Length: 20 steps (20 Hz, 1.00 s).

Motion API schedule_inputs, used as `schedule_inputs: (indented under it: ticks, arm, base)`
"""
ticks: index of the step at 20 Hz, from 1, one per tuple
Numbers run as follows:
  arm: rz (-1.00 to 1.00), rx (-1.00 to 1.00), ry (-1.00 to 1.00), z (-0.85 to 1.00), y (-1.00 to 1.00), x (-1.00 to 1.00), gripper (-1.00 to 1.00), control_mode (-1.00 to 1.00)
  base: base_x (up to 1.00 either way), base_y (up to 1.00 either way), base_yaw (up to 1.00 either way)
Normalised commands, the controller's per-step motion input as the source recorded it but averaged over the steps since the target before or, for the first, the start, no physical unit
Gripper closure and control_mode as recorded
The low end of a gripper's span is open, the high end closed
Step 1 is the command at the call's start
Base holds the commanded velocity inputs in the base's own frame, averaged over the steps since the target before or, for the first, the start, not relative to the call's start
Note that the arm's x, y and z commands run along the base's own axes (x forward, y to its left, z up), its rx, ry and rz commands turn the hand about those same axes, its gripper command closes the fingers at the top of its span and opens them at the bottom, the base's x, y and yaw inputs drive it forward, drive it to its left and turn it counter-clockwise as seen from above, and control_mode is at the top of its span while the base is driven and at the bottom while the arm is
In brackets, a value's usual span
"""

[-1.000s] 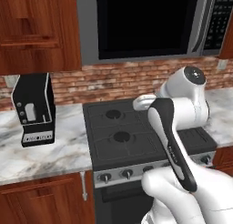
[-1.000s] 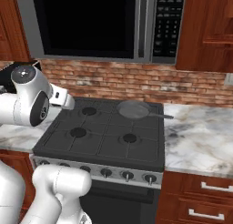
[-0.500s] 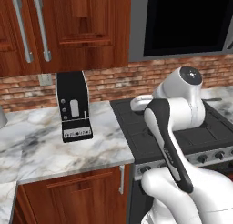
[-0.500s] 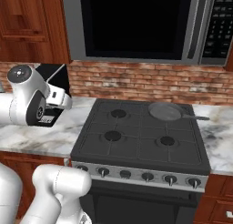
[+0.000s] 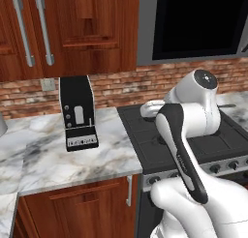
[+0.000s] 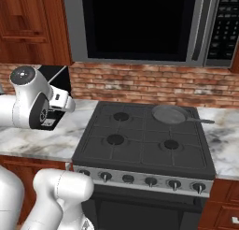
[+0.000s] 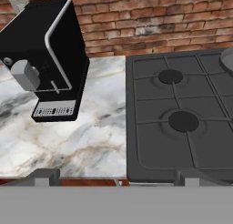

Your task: Turn on the rear right burner of the stove.

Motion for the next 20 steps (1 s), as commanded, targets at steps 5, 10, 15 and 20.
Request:
schedule_inputs:
  ticks: [5, 10, 15, 20]
  arm:
    - [0.0, 0.0, 0.0, 0.0, 0.0, 0.0, -1.0, 1.0]
    - [0.0, 0.01, 0.02, -0.4, -0.73, 0.0, -1.0, -1.0]
    - [0.0, 0.1, 0.0, -0.52, -1.0, 0.02, -1.0, -1.0]
    - [0.0, 0.15, -0.09, -0.47, -1.0, -0.06, -1.0, -1.0]
  base:
    - [0.0, -0.2, 0.0]
    - [0.0, -0.09, 0.0]
    - [0.0, 0.0, 0.0]
    - [0.0, 0.0, 0.0]
